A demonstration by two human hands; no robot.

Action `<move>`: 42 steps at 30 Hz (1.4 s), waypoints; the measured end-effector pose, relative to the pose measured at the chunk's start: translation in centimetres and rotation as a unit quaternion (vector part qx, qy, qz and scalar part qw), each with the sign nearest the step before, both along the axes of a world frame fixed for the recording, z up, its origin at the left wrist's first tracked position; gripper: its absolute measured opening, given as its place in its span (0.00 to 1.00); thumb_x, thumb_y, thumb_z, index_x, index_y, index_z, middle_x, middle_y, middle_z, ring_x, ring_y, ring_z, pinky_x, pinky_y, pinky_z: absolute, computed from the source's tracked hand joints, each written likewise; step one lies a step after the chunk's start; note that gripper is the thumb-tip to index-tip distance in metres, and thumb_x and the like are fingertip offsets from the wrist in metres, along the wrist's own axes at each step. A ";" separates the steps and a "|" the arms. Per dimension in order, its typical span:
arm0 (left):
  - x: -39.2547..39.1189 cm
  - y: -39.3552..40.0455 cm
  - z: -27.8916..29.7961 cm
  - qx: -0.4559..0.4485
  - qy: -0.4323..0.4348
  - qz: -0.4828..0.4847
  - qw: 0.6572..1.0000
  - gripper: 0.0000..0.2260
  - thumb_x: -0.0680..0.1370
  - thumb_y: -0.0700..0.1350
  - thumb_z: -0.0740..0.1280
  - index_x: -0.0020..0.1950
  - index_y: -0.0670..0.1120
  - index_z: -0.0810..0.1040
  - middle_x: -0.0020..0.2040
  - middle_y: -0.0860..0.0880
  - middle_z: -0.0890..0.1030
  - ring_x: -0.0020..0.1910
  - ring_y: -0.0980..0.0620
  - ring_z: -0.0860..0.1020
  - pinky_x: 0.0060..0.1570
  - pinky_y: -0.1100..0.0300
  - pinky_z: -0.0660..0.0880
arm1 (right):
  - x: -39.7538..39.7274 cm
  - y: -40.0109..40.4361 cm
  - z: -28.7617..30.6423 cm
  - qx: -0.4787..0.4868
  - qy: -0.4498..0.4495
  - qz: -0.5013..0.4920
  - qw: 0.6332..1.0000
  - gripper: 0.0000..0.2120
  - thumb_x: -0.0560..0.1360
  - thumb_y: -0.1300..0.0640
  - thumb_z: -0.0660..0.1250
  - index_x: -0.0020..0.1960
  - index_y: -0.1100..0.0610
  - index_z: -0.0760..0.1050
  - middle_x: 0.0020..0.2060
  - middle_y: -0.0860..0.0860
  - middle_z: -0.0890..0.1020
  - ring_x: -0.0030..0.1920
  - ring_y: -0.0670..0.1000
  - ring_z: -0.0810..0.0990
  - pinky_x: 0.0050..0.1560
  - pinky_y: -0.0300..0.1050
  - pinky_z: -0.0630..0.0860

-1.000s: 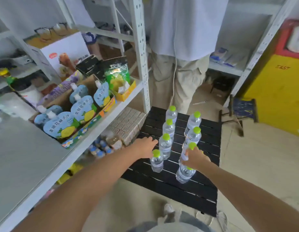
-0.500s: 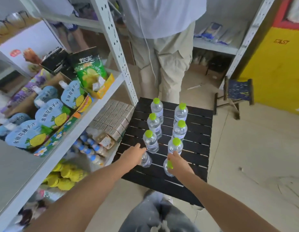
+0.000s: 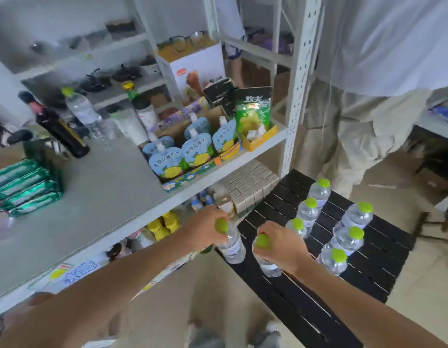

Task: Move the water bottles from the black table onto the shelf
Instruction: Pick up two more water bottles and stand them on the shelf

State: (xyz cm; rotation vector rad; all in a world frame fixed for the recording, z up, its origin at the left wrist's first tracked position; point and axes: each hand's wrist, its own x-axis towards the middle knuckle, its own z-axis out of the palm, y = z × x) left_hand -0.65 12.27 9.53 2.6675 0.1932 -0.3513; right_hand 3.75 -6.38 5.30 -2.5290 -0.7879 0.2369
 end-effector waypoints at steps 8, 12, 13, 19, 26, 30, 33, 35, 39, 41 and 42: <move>-10.6 11.0 12.1 0.036 -0.170 0.221 0.960 0.19 0.60 0.53 0.73 0.47 0.45 0.83 0.42 0.44 0.80 0.42 0.50 0.75 0.38 0.67 0.65 | -3.7 15.3 14.0 0.170 -0.083 0.111 0.976 0.16 0.61 0.47 0.68 0.42 0.57 0.81 0.37 0.53 0.84 0.36 0.55 0.83 0.36 0.38 0.68; -17.3 17.5 16.2 0.100 -0.252 0.312 0.911 0.22 0.61 0.54 0.72 0.49 0.41 0.83 0.44 0.43 0.82 0.44 0.46 0.78 0.39 0.65 0.65 | -7.3 24.2 18.8 0.237 -0.079 0.172 0.953 0.16 0.62 0.45 0.68 0.42 0.56 0.79 0.36 0.51 0.80 0.39 0.54 0.78 0.38 0.40 0.67; -19.0 19.3 16.9 0.104 -0.260 0.332 0.901 0.23 0.61 0.54 0.70 0.49 0.40 0.82 0.46 0.40 0.83 0.46 0.45 0.79 0.43 0.62 0.67 | -8.2 26.7 19.6 0.229 -0.071 0.201 0.950 0.14 0.63 0.44 0.67 0.41 0.54 0.77 0.36 0.51 0.78 0.40 0.53 0.77 0.38 0.42 0.68; -28.6 30.0 16.8 0.147 -0.202 0.429 0.868 0.11 0.67 0.46 0.74 0.45 0.41 0.83 0.39 0.44 0.78 0.40 0.47 0.75 0.41 0.61 0.65 | -14.9 40.4 19.8 0.188 -0.041 0.275 0.942 0.12 0.66 0.46 0.68 0.44 0.52 0.79 0.33 0.50 0.77 0.38 0.52 0.75 0.33 0.40 0.65; -34.4 38.5 13.9 0.137 -0.148 0.493 0.846 0.10 0.68 0.44 0.73 0.46 0.39 0.82 0.43 0.42 0.79 0.41 0.48 0.73 0.40 0.61 0.65 | -20.4 50.9 17.9 0.147 -0.096 0.349 0.920 0.16 0.68 0.44 0.70 0.46 0.57 0.78 0.39 0.51 0.81 0.41 0.52 0.79 0.33 0.44 0.68; -35.9 42.2 12.8 0.127 -0.153 0.522 0.829 0.11 0.68 0.43 0.73 0.47 0.40 0.82 0.41 0.47 0.76 0.40 0.49 0.72 0.41 0.60 0.66 | -22.1 54.5 16.9 0.099 -0.100 0.362 0.922 0.17 0.69 0.46 0.69 0.48 0.59 0.78 0.38 0.55 0.83 0.41 0.56 0.81 0.32 0.41 0.66; -35.8 44.0 12.3 0.130 -0.147 0.527 0.827 0.11 0.68 0.43 0.73 0.47 0.40 0.81 0.41 0.47 0.76 0.40 0.49 0.72 0.40 0.61 0.66 | -22.6 56.9 16.1 0.063 -0.092 0.377 0.919 0.22 0.69 0.43 0.69 0.50 0.61 0.78 0.39 0.56 0.83 0.43 0.57 0.82 0.35 0.42 0.65; -35.2 45.0 12.2 0.133 -0.141 0.528 0.827 0.11 0.69 0.44 0.72 0.47 0.40 0.81 0.41 0.47 0.76 0.40 0.49 0.72 0.38 0.61 0.66 | -22.5 58.2 15.6 0.057 -0.070 0.379 0.921 0.24 0.68 0.42 0.69 0.51 0.62 0.77 0.41 0.58 0.84 0.43 0.58 0.81 0.37 0.42 0.67; -34.1 46.6 12.1 0.129 -0.126 0.523 0.833 0.11 0.70 0.45 0.71 0.48 0.41 0.80 0.43 0.45 0.78 0.41 0.49 0.73 0.35 0.62 0.66 | -22.4 59.5 15.3 0.058 -0.062 0.377 0.922 0.20 0.69 0.45 0.69 0.49 0.62 0.77 0.34 0.53 0.77 0.37 0.53 0.75 0.36 0.42 0.66; -33.5 47.5 12.1 0.140 -0.102 0.501 0.848 0.12 0.71 0.46 0.70 0.51 0.41 0.79 0.48 0.42 0.80 0.45 0.46 0.76 0.42 0.59 0.70 | -22.4 59.6 14.9 0.049 -0.074 0.384 0.919 0.20 0.70 0.45 0.67 0.50 0.61 0.75 0.34 0.52 0.75 0.37 0.53 0.75 0.35 0.42 0.66; -33.3 47.8 12.2 0.151 -0.082 0.486 0.857 0.13 0.71 0.46 0.69 0.53 0.41 0.78 0.52 0.41 0.79 0.49 0.44 0.77 0.47 0.57 0.71 | -22.4 59.6 14.7 0.041 -0.080 0.384 0.919 0.20 0.71 0.44 0.66 0.52 0.61 0.73 0.36 0.52 0.75 0.37 0.53 0.75 0.35 0.42 0.66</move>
